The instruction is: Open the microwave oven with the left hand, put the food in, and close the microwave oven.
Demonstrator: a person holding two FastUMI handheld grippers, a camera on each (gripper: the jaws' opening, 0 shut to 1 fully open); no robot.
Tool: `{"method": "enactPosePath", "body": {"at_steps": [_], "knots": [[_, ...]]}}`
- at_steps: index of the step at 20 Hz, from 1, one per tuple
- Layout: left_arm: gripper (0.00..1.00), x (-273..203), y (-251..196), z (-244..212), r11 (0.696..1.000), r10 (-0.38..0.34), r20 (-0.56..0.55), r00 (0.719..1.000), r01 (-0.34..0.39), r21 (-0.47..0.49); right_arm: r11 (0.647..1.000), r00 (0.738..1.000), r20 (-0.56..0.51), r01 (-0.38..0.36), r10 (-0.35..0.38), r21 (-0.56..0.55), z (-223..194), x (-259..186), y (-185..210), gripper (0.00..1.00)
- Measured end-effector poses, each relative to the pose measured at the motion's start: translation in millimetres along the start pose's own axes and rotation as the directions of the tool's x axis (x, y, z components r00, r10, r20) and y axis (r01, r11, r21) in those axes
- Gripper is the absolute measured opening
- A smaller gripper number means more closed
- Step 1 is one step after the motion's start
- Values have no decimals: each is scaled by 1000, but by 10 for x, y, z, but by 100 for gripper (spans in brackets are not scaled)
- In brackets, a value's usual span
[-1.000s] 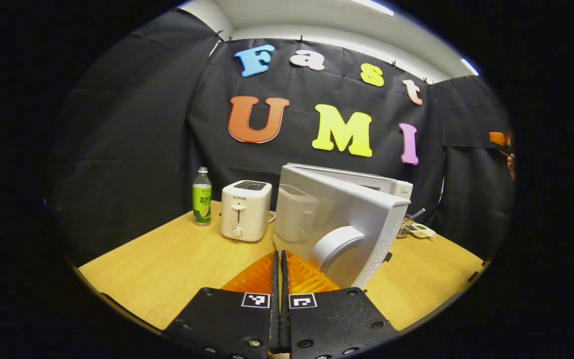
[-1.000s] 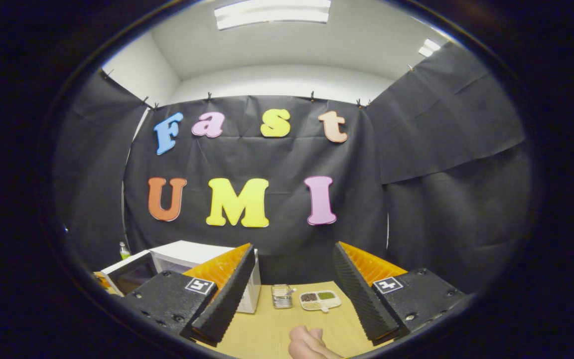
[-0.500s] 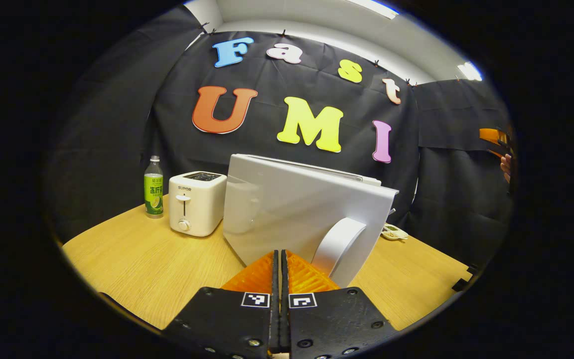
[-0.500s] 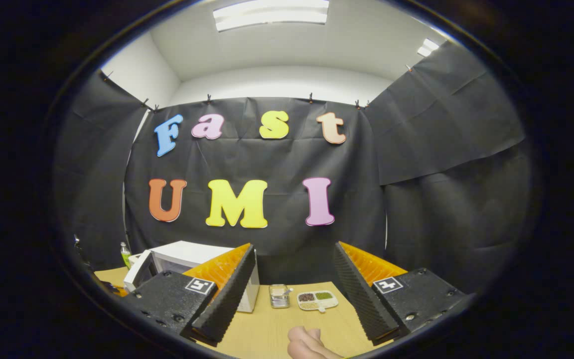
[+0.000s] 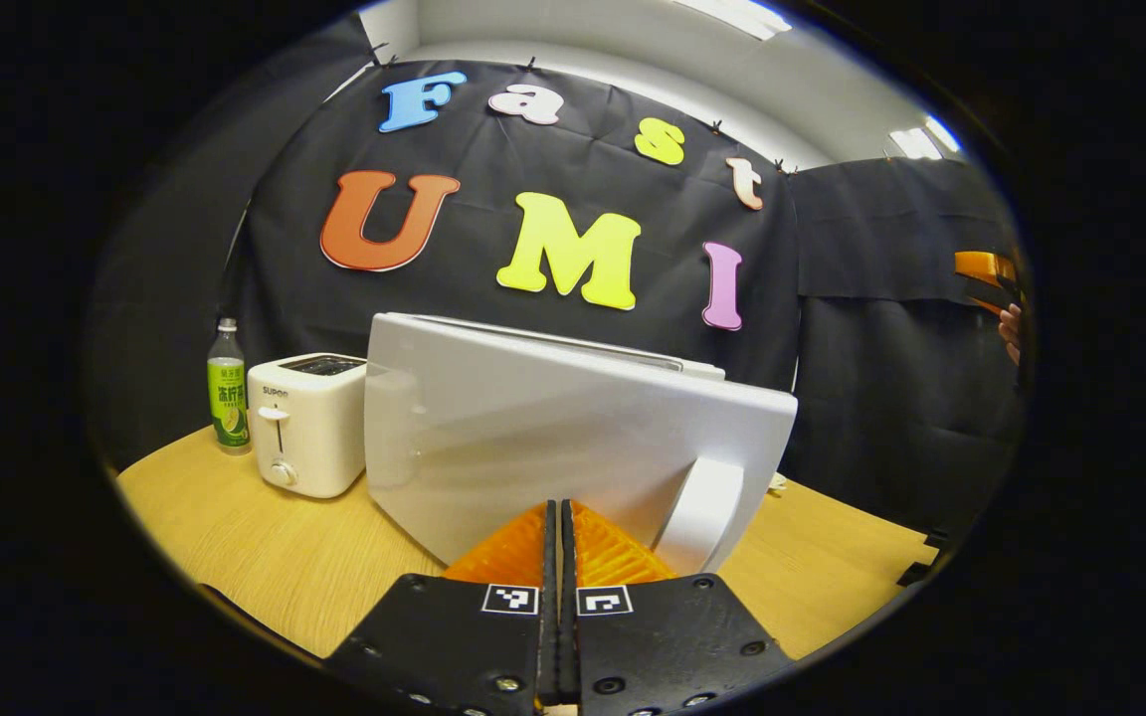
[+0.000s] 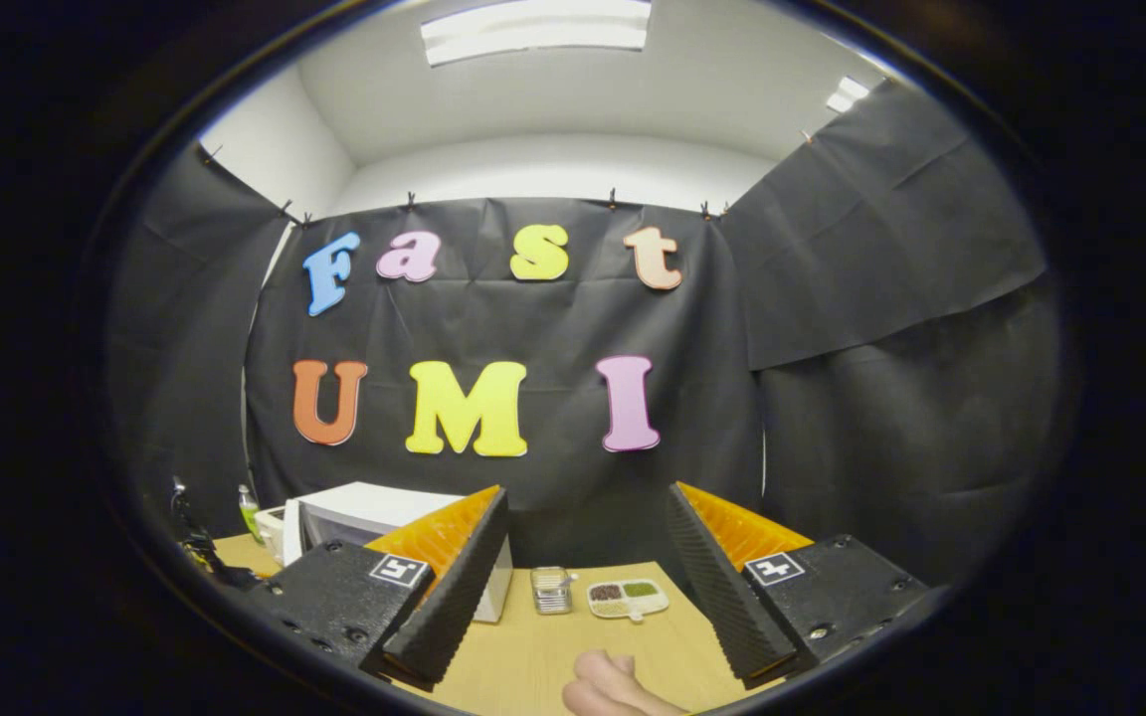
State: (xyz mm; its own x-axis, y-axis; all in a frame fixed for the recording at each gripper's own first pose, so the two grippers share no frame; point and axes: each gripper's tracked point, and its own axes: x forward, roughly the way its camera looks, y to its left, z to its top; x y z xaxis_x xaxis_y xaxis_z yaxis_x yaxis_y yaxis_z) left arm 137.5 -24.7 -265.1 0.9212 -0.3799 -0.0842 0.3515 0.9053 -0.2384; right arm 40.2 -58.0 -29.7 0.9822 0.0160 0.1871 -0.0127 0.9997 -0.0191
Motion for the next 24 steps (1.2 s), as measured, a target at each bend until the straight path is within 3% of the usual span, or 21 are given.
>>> {"method": "enactPosePath", "body": {"at_steps": [11, 13, 14, 17, 18, 19, 23, 24], "knots": [[0, 977, -271, -67, 999, 17, -28, 999, -16, 43, 1000, 999, -42, -13, 13, 6, -198, 98, -29, 100], [0, 1177, -251, -110, 998, 38, -39, 999, -35, 58, 1000, 998, -56, -16, 17, 7, -255, 103, -14, 100], [0, 1276, -250, -130, 997, 46, -47, 998, -43, 66, 1000, 998, -58, -17, 17, 9, -269, 111, -16, 92], [0, 1540, -291, -178, 995, 66, -59, 996, -62, 74, 1000, 998, -68, -10, 11, 13, -290, 34, 19, 92], [0, 1607, -300, -209, 995, 76, -72, 995, -71, 70, 1000, 997, -74, -11, 12, 13, -301, 11, 46, 100], [0, 1684, -301, -227, 995, 86, -79, 993, -81, 66, 1000, 997, -78, -13, 14, 14, -289, -21, 62, 92], [0, 1810, -273, -200, 986, 143, -72, 987, -136, 91, 1000, 996, -87, -10, 12, 17, -296, -105, 83, 92], [0, 1826, -253, -292, 984, 158, -124, 980, -145, 105, 1000, 996, -92, -11, 13, 20, -307, -131, 104, 92]]}}
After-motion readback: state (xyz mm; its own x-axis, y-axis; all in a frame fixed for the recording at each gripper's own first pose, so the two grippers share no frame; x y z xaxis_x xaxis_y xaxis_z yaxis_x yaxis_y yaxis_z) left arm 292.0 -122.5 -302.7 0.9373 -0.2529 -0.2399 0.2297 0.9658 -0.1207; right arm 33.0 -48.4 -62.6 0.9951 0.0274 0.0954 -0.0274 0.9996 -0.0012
